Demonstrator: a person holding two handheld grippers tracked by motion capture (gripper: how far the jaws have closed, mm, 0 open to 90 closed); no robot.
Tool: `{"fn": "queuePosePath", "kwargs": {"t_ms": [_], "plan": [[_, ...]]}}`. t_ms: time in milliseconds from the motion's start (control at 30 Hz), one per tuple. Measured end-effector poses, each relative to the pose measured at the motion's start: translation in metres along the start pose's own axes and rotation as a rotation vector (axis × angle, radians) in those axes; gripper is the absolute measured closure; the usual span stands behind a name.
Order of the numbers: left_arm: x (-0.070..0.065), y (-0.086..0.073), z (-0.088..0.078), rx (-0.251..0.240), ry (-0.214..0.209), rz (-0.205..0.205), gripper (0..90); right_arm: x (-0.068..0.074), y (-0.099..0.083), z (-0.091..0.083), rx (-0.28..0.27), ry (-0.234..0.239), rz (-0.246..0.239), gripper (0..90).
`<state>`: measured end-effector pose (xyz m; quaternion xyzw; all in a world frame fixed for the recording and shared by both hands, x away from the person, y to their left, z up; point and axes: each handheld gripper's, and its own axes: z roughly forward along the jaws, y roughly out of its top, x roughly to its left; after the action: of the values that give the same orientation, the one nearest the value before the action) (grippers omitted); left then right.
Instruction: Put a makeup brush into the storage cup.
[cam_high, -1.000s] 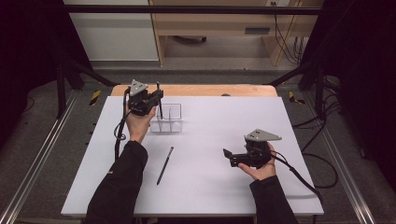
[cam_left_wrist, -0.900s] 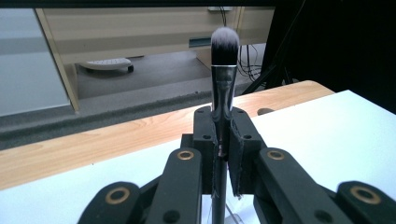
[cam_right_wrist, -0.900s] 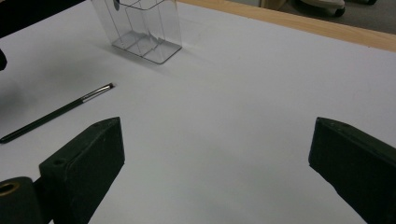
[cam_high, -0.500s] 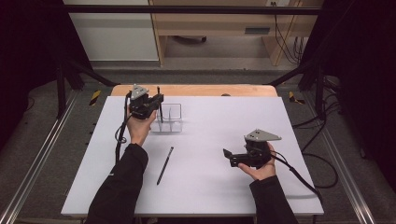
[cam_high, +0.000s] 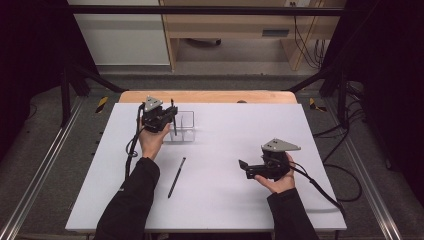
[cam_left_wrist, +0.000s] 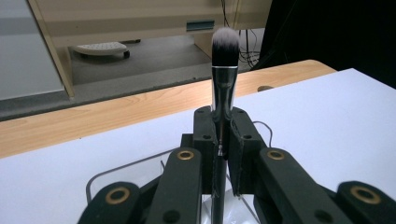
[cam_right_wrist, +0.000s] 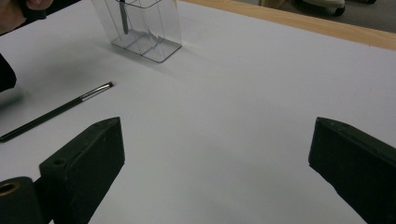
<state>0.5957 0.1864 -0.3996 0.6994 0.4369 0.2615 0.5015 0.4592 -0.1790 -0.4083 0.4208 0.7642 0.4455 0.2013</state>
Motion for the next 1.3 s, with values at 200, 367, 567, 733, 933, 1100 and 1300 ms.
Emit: {"fn": "queuePosePath", "kwargs": {"t_ms": [200,367,567,733,933,1100,1300], "plan": [[0.000,-0.005,0.002,0.016,-0.001,0.001,82.6,0.000,0.000,0.000,0.002,0.002,-0.002,4.1],[-0.001,-0.008,0.002,0.027,-0.005,0.010,82.4,0.000,0.000,0.000,0.000,0.002,-0.001,4.1],[0.000,-0.007,0.000,0.037,-0.010,0.011,79.8,0.000,0.000,-0.001,-0.005,0.002,0.001,4.1],[0.001,-0.004,-0.006,0.030,-0.010,0.016,74.8,0.001,0.000,-0.001,-0.007,0.003,0.002,4.1],[0.001,-0.002,-0.016,0.034,-0.013,0.021,64.1,0.000,0.001,-0.003,-0.012,0.003,0.002,4.1],[-0.001,-0.003,-0.025,0.031,-0.033,0.025,57.1,0.000,0.001,-0.004,-0.016,0.003,0.004,4.0],[-0.007,-0.004,-0.039,0.026,-0.057,0.039,45.2,0.000,0.002,-0.006,-0.019,0.002,0.005,4.0]]}}
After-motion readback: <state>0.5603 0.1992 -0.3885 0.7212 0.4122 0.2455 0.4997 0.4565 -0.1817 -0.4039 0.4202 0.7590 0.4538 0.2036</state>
